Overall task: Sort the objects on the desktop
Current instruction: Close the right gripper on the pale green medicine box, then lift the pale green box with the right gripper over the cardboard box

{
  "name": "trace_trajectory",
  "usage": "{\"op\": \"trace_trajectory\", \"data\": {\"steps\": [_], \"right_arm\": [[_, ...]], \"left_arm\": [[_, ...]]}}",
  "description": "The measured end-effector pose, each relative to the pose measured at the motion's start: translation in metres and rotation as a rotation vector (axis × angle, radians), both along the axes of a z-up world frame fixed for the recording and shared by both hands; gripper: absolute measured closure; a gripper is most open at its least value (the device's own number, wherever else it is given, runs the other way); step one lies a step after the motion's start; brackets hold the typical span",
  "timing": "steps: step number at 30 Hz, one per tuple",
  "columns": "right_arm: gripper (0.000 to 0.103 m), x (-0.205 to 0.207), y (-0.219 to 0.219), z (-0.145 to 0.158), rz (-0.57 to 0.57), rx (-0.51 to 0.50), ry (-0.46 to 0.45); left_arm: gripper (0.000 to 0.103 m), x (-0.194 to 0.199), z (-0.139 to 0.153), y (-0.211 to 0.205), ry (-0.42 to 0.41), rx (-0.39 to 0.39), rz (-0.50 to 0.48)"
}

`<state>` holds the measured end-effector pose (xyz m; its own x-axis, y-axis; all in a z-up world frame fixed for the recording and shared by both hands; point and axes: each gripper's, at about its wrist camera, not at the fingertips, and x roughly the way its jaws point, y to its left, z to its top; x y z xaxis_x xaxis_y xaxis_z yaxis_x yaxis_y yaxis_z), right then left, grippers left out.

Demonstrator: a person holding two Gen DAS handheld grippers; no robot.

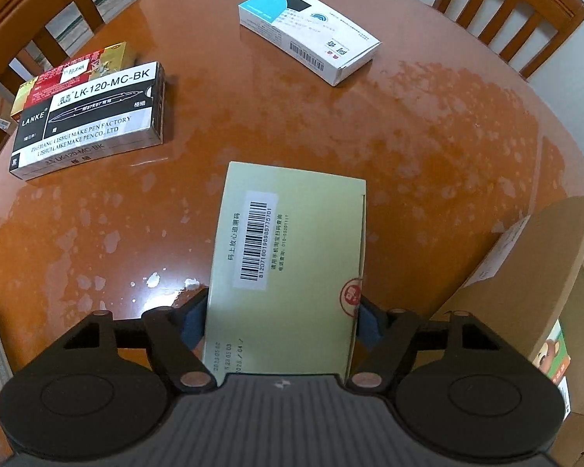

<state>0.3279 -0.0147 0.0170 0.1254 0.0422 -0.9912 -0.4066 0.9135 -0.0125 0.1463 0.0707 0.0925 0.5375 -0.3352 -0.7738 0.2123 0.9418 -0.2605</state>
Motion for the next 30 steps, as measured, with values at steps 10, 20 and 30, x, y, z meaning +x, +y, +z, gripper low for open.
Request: {"op": "trace_trajectory", "data": {"steps": [10,20,30], "right_arm": [[0.027,-0.004,-0.001,0.007,0.011,0.04,0.004],[0.027,-0.019,0.008,0.054,0.068,0.115,-0.055],[0.027,-0.022,-0.033,0.138,0.026,0.235,-0.128]], "left_arm": [[0.0,0.001,0.002,-0.001,-0.002,-0.006,-0.003],[0.0,-0.002,0.008,0.002,-0.004,-0.005,-0.023],[0.0,-0.003,0.02,-0.01,-0.023,-0.018,-0.108]]}}
